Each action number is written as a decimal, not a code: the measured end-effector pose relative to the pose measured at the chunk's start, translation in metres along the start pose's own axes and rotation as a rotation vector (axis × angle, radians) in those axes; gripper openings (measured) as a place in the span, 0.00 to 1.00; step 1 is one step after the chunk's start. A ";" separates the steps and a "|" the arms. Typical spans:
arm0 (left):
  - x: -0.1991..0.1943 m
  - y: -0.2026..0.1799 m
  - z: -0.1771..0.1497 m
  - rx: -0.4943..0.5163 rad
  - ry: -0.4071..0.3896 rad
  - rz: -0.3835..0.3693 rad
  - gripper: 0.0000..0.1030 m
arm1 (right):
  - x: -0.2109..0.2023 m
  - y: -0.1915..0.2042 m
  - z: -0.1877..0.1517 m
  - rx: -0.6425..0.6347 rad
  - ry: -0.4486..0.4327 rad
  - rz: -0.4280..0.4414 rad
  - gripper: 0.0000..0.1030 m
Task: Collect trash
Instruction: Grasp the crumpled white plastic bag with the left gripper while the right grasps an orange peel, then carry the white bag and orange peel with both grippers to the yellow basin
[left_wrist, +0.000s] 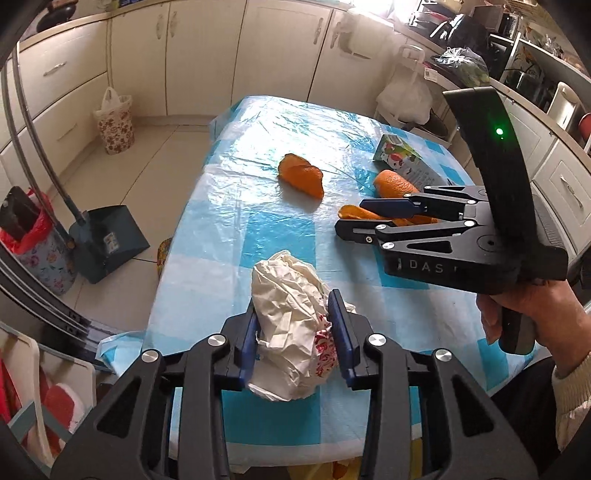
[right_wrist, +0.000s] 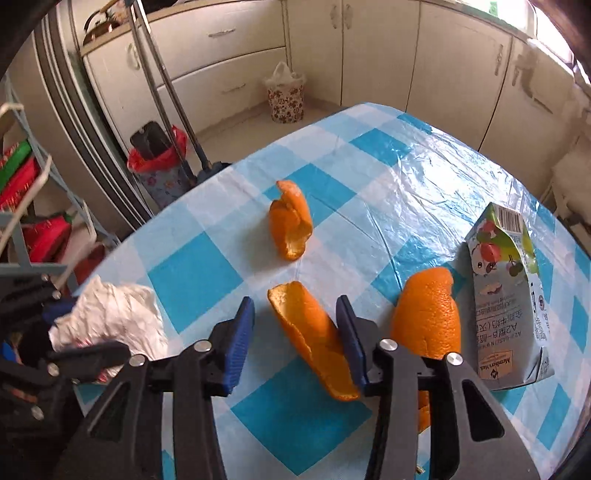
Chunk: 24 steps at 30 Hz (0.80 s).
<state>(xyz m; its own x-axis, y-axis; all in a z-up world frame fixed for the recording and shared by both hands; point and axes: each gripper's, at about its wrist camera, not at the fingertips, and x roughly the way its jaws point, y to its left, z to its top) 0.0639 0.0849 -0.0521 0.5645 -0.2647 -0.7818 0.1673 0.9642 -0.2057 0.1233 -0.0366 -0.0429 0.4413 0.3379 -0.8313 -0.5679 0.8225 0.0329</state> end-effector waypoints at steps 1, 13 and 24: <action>-0.001 0.001 -0.001 -0.004 -0.010 0.016 0.45 | 0.000 0.001 -0.001 -0.007 -0.001 -0.001 0.29; -0.019 -0.001 -0.009 -0.058 -0.072 -0.010 0.29 | -0.082 -0.055 -0.046 0.457 -0.248 0.369 0.15; -0.077 -0.025 -0.025 -0.054 -0.135 -0.088 0.29 | -0.141 -0.066 -0.131 0.756 -0.430 0.602 0.15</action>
<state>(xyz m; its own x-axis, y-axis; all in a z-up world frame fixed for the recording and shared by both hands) -0.0037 0.0811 -0.0017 0.6538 -0.3442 -0.6739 0.1792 0.9357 -0.3040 0.0081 -0.1984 -0.0007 0.5238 0.7967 -0.3016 -0.2600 0.4867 0.8340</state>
